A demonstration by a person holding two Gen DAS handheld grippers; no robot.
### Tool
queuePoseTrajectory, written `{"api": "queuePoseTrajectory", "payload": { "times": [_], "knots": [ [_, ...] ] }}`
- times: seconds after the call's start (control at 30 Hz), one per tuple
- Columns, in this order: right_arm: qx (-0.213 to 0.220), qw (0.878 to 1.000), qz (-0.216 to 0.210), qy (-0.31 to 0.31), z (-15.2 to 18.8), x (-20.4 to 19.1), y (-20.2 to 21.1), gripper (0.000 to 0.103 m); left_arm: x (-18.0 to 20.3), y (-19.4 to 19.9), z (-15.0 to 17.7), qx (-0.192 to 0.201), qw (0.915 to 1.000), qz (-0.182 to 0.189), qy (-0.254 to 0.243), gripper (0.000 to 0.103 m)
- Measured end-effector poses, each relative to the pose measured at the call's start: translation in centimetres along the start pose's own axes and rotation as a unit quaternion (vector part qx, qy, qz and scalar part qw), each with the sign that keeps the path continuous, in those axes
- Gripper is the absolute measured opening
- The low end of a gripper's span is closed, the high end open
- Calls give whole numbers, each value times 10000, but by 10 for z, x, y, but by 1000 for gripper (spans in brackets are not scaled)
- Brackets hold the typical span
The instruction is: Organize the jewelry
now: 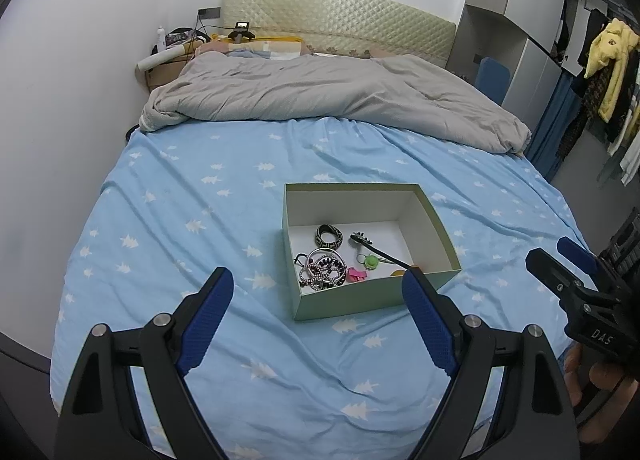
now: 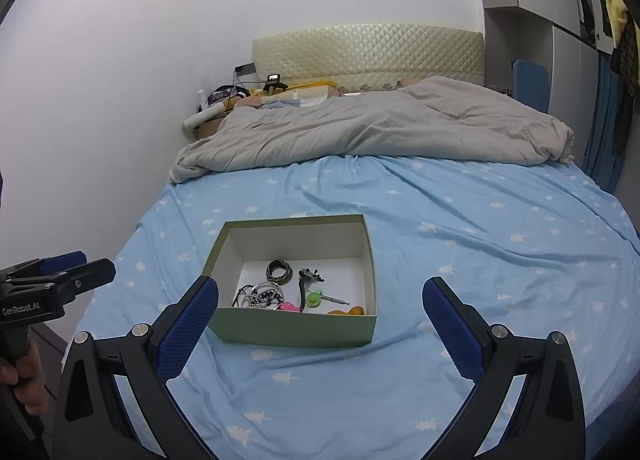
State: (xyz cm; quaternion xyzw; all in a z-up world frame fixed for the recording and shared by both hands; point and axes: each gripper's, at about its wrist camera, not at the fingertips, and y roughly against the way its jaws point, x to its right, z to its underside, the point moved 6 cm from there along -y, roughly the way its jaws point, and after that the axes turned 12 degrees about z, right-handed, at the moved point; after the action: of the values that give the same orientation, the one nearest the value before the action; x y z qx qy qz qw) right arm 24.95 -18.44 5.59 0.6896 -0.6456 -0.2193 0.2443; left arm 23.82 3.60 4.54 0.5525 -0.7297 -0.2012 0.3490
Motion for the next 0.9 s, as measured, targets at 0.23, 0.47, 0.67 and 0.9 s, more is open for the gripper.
{"api": "queuePoseTrajectory", "payload": {
  "times": [0.23, 0.47, 0.67, 0.9],
  "knots": [
    [62, 9997, 133, 175, 0, -8, 5, 103, 3, 1, -2, 21, 10000, 16, 3, 86],
    [63, 9999, -6, 114, -1, -10, 8, 103, 5, 1, -2, 47, 10000, -6, -66, 86],
    [63, 9999, 24, 103, -1, -9, 7, 103, 4, 2, -1, 41, 10000, -9, -52, 86],
    [52, 10000, 5, 82, 0, -10, 5, 103, 4, 5, -2, 54, 10000, 7, -34, 86]
  ]
}}
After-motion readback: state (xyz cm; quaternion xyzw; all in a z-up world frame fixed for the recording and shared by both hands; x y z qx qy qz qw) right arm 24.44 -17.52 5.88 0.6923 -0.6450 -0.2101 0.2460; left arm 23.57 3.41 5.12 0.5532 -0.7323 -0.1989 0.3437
